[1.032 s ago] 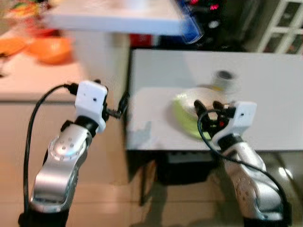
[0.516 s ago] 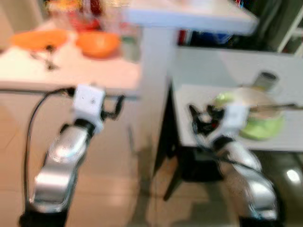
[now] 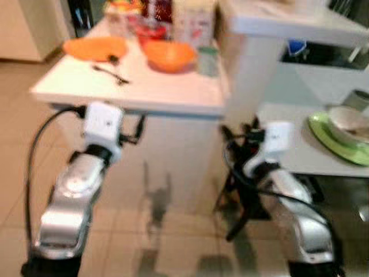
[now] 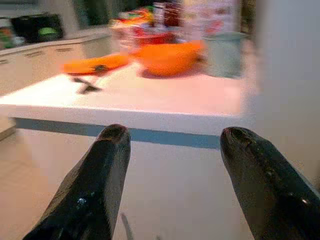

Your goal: Setting the table

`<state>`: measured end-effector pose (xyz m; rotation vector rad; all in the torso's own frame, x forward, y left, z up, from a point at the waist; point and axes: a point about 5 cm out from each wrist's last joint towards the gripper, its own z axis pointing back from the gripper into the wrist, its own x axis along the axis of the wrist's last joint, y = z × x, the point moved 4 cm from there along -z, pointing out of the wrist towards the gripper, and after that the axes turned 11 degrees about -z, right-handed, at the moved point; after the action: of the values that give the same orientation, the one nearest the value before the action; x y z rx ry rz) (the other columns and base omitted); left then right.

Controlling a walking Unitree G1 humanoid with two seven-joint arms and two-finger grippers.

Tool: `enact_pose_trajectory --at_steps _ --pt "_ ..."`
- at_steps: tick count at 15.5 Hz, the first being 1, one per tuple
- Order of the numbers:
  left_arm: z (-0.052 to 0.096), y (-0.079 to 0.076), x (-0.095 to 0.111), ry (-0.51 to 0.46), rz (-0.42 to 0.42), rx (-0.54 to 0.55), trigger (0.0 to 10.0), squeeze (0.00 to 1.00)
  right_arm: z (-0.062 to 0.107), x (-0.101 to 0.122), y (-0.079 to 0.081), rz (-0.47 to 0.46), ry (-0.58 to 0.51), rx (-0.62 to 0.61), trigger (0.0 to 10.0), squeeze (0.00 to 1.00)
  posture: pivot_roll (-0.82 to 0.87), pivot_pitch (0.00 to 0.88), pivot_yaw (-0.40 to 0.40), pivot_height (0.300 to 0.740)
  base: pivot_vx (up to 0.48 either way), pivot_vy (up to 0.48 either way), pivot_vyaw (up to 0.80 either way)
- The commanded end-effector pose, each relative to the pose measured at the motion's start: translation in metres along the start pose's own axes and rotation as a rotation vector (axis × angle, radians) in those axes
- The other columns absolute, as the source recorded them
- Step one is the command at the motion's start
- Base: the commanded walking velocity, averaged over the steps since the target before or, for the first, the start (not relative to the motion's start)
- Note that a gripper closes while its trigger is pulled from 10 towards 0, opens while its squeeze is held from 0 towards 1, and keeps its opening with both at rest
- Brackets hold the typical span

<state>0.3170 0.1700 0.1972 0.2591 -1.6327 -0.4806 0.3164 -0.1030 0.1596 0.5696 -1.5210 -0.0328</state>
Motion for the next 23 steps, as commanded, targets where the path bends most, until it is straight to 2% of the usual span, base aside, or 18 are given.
enact_pose_trajectory --at_steps 1,6,9,12,19,23 --pt "-0.002 -0.006 0.005 -0.016 0.002 -0.012 10.0 0.00 0.003 0.006 -0.009 0.020 -0.014 -0.026 10.0 0.00 0.04 0.000 -0.063 0.740 0.000 0.480 0.00" --pt "-0.002 -0.006 0.006 -0.020 0.001 -0.010 10.0 0.00 0.002 0.006 -0.009 0.023 -0.010 -0.020 10.0 0.00 0.04 0.000 -0.064 0.740 0.000 0.447 0.00" --pt "-0.003 -0.004 0.008 -0.025 -0.068 0.019 10.0 0.00 0.000 0.006 -0.006 0.046 -0.013 -0.006 10.0 0.00 0.05 0.000 -0.067 0.740 0.000 -0.320 0.00" --pt "-0.005 0.002 0.009 -0.029 -0.039 0.053 10.0 0.00 -0.002 0.008 -0.005 0.061 -0.016 -0.004 10.0 0.00 0.05 0.000 -0.072 0.740 0.000 0.000 0.00" --pt "-0.007 0.002 0.010 -0.037 -0.009 0.060 10.0 0.00 -0.007 0.009 -0.003 0.103 -0.015 0.014 10.0 0.00 0.06 0.000 -0.076 0.740 0.080 0.000 0.00" --pt "-0.006 0.005 0.011 -0.041 -0.002 0.068 10.0 0.00 -0.008 0.004 0.004 0.132 0.006 0.055 10.0 0.00 0.07 0.000 -0.083 0.740 0.413 0.000 0.80"
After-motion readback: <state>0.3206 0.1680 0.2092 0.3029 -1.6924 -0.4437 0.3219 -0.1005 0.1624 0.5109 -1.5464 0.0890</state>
